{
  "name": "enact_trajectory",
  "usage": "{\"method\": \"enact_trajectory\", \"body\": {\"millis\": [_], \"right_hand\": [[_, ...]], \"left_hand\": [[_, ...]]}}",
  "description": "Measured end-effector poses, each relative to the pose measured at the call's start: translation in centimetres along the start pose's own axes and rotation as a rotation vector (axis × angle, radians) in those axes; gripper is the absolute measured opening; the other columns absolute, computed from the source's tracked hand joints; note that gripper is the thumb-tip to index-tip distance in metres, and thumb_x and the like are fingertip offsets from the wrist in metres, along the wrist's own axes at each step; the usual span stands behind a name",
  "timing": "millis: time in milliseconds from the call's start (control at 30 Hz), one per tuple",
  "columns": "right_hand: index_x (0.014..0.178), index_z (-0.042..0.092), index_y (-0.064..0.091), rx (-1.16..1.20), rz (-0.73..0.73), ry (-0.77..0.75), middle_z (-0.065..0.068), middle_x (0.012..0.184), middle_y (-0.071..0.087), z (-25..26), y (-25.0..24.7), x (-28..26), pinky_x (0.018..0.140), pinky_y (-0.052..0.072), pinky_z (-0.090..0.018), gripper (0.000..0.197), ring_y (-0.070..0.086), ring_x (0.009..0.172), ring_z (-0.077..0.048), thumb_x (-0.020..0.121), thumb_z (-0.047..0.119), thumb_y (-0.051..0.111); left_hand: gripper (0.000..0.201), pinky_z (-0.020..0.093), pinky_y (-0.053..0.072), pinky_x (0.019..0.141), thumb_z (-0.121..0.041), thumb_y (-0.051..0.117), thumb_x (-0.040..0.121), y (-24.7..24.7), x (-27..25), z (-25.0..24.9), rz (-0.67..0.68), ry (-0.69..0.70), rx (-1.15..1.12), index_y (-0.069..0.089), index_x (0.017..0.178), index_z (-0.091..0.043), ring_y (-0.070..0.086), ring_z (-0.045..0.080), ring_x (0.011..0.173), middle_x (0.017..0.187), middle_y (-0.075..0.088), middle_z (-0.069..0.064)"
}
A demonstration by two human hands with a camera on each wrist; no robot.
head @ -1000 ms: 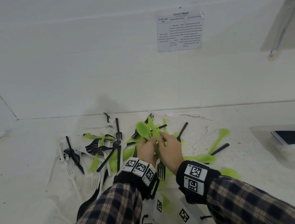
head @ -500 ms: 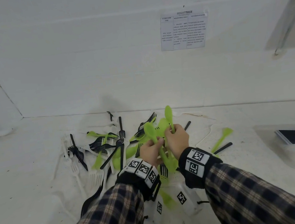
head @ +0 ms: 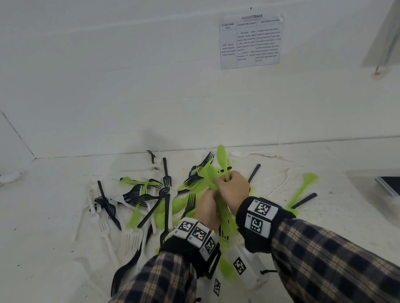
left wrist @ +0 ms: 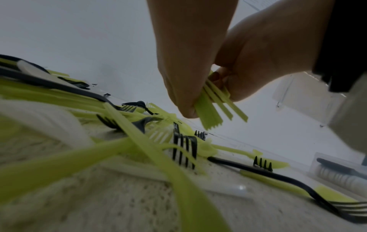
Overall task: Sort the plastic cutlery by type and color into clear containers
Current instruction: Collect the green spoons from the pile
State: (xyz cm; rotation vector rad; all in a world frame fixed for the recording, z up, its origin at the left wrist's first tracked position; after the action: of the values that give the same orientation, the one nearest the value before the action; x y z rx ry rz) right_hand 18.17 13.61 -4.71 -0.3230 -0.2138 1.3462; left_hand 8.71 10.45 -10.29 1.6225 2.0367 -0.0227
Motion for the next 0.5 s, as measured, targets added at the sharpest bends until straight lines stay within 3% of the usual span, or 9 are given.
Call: {"method": "enact_trajectory", "body": {"millis": [100, 233, 267, 333, 400, 433, 467, 500], "right_hand": [[0.082, 0.010, 0.053, -0.102, 0.064, -0.007, -0.001, 0.078, 0.052, 0.1, 0.5, 0.0, 0.069, 0.032, -0.023, 0.013, 0.047, 0.080, -0.019, 0.090, 0.020, 0.054], [0.059, 0.015, 0.028, -0.223, 0.149, -0.103, -0.008, 0.074, 0.042, 0.8, 1.8, -0.4, 0.067, 0.024, -0.026, 0.040, 0.038, 0.078, -0.021, 0.098, 0.015, 0.035], [0.058, 0.016, 0.025, -0.261, 0.159, -0.140, -0.009, 0.076, 0.040, 1.2, 2.0, -0.6, 0.066, 0.022, -0.025, 0.042, 0.037, 0.079, -0.020, 0.099, 0.012, 0.033], [0.056, 0.017, 0.024, -0.273, 0.140, -0.203, -0.012, 0.077, 0.039, 1.6, 2.0, -1.1, 0.062, 0.016, -0.022, 0.045, 0.035, 0.077, -0.020, 0.098, 0.009, 0.036], [0.055, 0.013, 0.036, -0.243, 0.141, -0.236, -0.017, 0.079, 0.045, 1.7, 2.0, -1.6, 0.059, 0.017, -0.023, 0.042, 0.039, 0.075, -0.023, 0.096, 0.007, 0.039], [0.062, 0.007, 0.051, -0.240, 0.150, -0.252, -0.019, 0.082, 0.052, 1.8, 2.1, -1.9, 0.060, 0.022, -0.024, 0.035, 0.044, 0.076, -0.025, 0.096, 0.007, 0.041], [0.081, 0.001, 0.064, -0.244, 0.172, -0.264, -0.021, 0.090, 0.059, 1.9, 2.3, -2.3, 0.064, 0.030, -0.025, 0.028, 0.051, 0.081, -0.028, 0.096, 0.008, 0.042], [0.105, -0.002, 0.066, -0.258, 0.194, -0.285, -0.021, 0.100, 0.063, 2.0, 2.4, -2.6, 0.071, 0.036, -0.026, 0.027, 0.056, 0.089, -0.029, 0.097, 0.009, 0.043]], "left_hand": [[0.024, 0.033, 0.047, 0.070, -0.004, 0.036, 0.098, 0.1, -0.2, -0.1, 0.021, 0.023, 0.077, 0.056, 0.085, -0.010, 0.057, 0.020, 0.076, 0.084, 0.059, 0.011], [0.024, 0.031, 0.048, 0.075, -0.012, 0.039, 0.100, -0.7, 0.3, -0.6, -0.004, 0.047, 0.183, 0.052, 0.081, -0.019, 0.053, 0.014, 0.075, 0.084, 0.053, 0.001], [0.020, 0.029, 0.048, 0.074, -0.013, 0.040, 0.100, -0.8, 0.3, -1.0, -0.009, 0.049, 0.179, 0.054, 0.086, -0.017, 0.052, 0.012, 0.074, 0.083, 0.052, -0.001], [0.021, 0.029, 0.048, 0.073, -0.012, 0.042, 0.099, -1.4, 0.4, -1.9, -0.029, 0.078, 0.174, 0.057, 0.111, -0.002, 0.052, 0.013, 0.074, 0.083, 0.052, 0.000], [0.031, 0.035, 0.049, 0.079, -0.008, 0.043, 0.098, -2.0, 0.6, -2.4, -0.067, 0.091, 0.151, 0.051, 0.125, 0.004, 0.055, 0.020, 0.079, 0.087, 0.056, 0.004], [0.029, 0.039, 0.048, 0.085, -0.006, 0.042, 0.097, -2.1, 0.6, -2.4, -0.072, 0.083, 0.115, 0.052, 0.124, 0.002, 0.057, 0.023, 0.084, 0.091, 0.058, 0.007], [0.027, 0.041, 0.048, 0.088, -0.005, 0.042, 0.097, -2.2, 0.6, -2.3, -0.071, 0.079, 0.070, 0.054, 0.121, -0.002, 0.059, 0.025, 0.088, 0.094, 0.061, 0.009], [0.025, 0.041, 0.048, 0.088, -0.003, 0.040, 0.097, -2.2, 0.6, -2.3, -0.065, 0.065, 0.026, 0.055, 0.117, -0.005, 0.060, 0.026, 0.089, 0.095, 0.062, 0.010]]}}
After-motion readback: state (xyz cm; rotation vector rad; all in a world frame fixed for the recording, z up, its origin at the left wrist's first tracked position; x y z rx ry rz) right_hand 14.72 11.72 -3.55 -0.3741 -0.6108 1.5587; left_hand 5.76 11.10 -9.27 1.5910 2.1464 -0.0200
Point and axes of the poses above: each hand's wrist, its own x-axis towards the middle knuckle, its own y-axis out of the palm, z = x × y, the point moved 10 cm from there along x, towards the middle knuckle
